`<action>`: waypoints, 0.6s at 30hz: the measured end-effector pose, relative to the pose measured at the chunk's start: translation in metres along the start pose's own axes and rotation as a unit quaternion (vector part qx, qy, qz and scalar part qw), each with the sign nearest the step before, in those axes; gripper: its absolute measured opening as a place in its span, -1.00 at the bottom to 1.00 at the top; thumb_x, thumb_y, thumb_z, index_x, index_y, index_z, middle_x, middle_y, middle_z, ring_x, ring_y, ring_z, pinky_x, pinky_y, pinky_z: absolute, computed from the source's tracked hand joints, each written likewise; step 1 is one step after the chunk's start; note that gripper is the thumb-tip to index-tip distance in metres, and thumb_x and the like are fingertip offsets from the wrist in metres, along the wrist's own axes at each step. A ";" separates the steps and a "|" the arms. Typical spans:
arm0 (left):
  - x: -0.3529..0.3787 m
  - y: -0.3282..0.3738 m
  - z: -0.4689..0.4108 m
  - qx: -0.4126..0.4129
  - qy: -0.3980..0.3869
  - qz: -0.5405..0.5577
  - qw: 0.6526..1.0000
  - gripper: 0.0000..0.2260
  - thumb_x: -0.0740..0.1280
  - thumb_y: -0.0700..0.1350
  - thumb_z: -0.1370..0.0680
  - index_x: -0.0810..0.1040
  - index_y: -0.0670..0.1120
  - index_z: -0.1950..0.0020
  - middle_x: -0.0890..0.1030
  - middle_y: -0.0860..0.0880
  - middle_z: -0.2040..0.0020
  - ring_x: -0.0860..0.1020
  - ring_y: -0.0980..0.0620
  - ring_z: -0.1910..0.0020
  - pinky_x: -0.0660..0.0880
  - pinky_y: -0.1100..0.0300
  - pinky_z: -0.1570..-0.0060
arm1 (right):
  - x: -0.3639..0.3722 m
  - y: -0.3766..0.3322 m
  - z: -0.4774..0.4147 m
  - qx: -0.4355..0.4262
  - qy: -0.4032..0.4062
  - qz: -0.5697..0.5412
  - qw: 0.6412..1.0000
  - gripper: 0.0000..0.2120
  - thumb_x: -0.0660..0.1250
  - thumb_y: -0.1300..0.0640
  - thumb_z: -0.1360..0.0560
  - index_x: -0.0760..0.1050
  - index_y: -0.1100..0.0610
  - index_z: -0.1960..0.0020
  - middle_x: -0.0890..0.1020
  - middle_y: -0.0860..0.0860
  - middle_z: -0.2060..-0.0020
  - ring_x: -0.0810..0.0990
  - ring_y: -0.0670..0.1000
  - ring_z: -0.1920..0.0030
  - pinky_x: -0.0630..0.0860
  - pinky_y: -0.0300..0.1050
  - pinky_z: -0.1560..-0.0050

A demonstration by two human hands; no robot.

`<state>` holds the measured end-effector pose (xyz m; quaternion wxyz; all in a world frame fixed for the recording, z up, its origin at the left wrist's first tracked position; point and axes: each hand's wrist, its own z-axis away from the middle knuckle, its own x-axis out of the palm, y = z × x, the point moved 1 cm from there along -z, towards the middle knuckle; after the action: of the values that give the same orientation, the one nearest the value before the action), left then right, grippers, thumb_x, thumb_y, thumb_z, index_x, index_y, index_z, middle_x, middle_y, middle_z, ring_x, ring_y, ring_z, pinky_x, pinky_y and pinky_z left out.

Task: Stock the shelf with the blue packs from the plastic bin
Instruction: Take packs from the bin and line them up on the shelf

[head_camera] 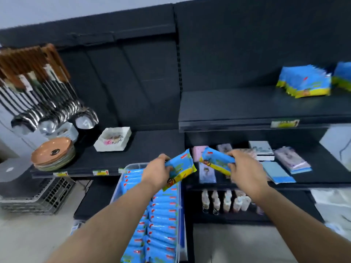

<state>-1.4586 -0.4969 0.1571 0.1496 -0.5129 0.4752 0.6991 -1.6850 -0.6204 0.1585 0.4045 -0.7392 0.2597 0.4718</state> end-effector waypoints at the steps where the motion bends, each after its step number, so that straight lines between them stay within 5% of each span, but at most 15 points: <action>1: 0.004 0.020 -0.004 0.013 0.011 0.008 1.000 -0.81 0.28 -0.10 -0.56 0.47 -0.05 -0.17 0.63 -0.08 -0.02 0.56 -0.11 -0.01 0.50 0.06 0.03 | -0.011 0.012 -0.004 0.007 0.013 0.003 1.000 -0.74 0.28 0.14 -0.52 0.44 -0.02 -0.20 0.57 0.00 0.00 0.56 0.10 0.02 0.41 -0.05 0.14; 18: 0.102 0.365 -0.066 0.183 0.120 0.015 0.976 -0.80 0.23 -0.07 -0.59 0.45 0.03 -0.22 0.44 0.00 0.05 0.51 -0.06 -0.01 0.44 0.11 0.05 | -0.187 0.284 -0.040 0.074 0.167 -0.017 0.983 -0.73 0.29 0.22 -0.50 0.43 -0.04 -0.14 0.53 -0.06 0.02 0.48 0.07 0.00 0.40 0.02 0.06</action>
<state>-1.7191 -0.7632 0.2545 0.1721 -0.5496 0.6176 0.5356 -1.9617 -0.8064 0.2372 0.4169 -0.7799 0.3450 0.3145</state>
